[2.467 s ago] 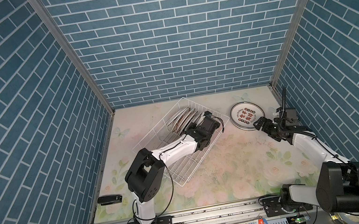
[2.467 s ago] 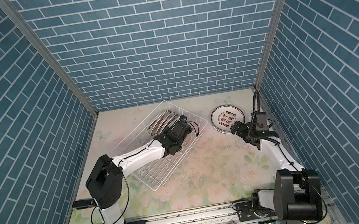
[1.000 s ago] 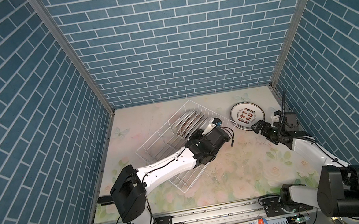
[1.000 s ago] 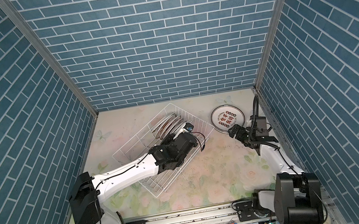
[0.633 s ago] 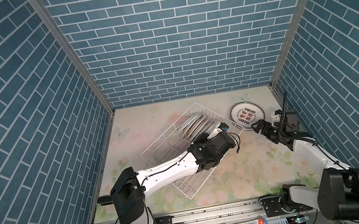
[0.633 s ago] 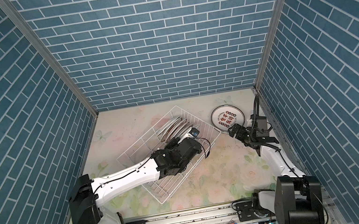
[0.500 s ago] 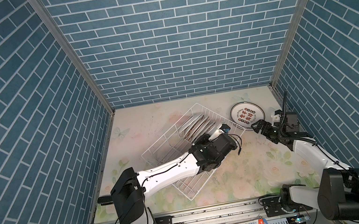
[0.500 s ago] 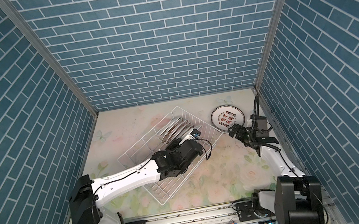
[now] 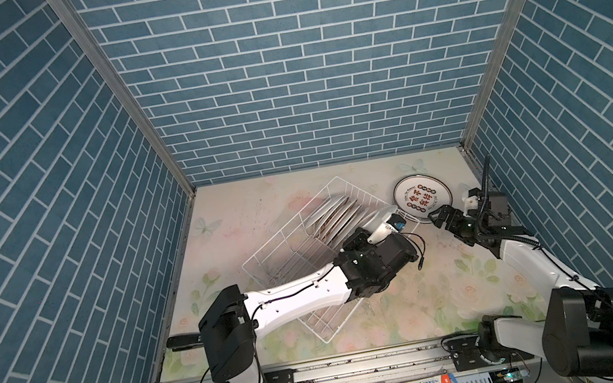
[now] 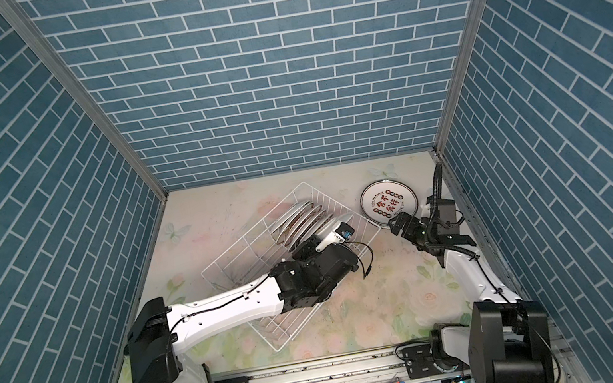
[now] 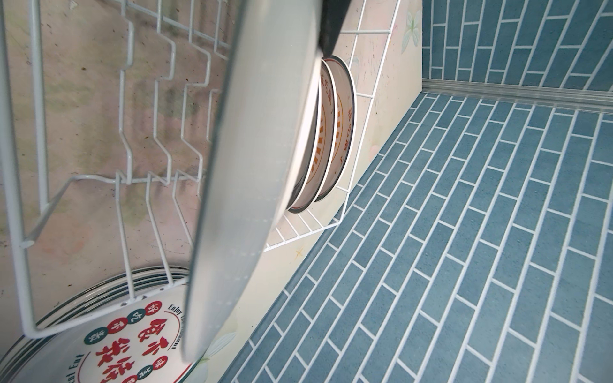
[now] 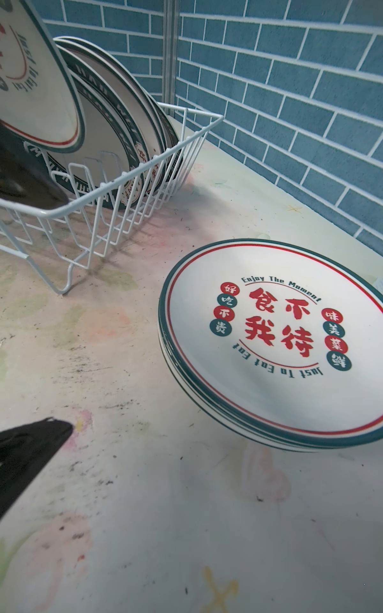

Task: Unload the plates from the dish rack

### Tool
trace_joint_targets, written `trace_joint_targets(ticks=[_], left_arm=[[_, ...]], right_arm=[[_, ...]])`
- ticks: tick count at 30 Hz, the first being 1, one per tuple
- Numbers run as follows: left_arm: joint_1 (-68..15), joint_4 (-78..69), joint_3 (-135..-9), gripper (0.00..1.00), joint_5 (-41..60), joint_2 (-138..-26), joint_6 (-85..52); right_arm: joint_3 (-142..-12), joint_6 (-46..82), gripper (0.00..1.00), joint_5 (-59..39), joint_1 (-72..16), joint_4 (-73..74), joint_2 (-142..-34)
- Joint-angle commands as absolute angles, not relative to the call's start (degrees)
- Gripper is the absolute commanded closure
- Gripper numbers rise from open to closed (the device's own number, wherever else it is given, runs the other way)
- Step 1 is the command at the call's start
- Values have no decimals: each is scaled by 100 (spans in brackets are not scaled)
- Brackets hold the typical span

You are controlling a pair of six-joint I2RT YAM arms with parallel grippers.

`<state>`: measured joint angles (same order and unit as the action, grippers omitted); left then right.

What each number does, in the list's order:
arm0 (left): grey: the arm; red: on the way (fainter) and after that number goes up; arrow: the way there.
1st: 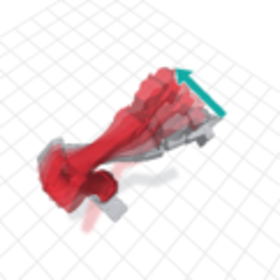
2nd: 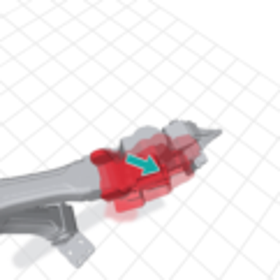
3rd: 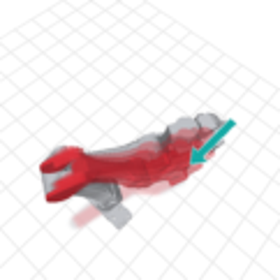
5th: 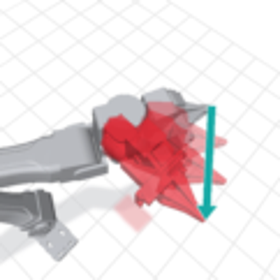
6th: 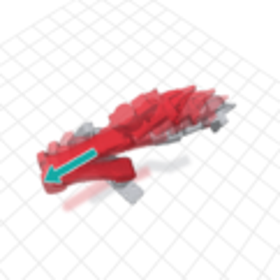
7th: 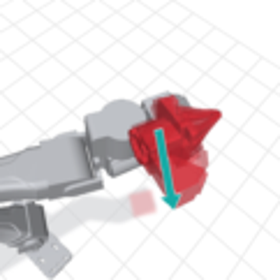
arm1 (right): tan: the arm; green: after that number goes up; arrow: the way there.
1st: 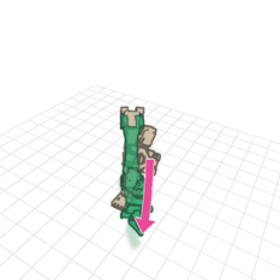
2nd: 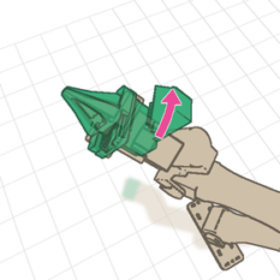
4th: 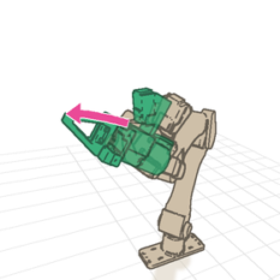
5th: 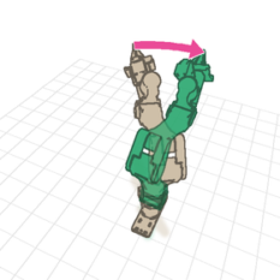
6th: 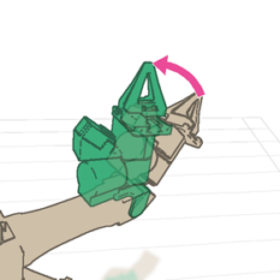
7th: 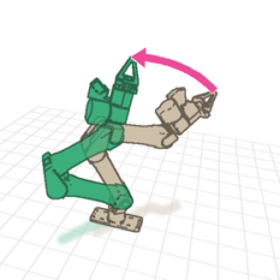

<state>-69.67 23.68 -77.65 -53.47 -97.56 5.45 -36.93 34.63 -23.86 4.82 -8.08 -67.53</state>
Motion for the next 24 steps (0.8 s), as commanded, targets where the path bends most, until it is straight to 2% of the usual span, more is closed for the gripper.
trace_joint_targets(ticks=[1, 12, 20, 24], left_arm=[[-7075, 2127, -8009, 100, -5460, -9790, 586], [-7401, 2109, -8402, 100, -5518, -9933, 761], [-7401, 1810, -8016, 100, -4961, -9101, 184], [-7384, 1547, -7924, 100, -4787, -8748, -84]], right_arm=[[-3621, 3516, 1, -2469, 492, -709, -6782], [-3612, 3498, 1, -2453, 492, -857, -6591], [-3523, 3349, 1, -2296, 491, -1046, -5894], [-3166, 3465, 1, -2532, 492, -594, -5253]])
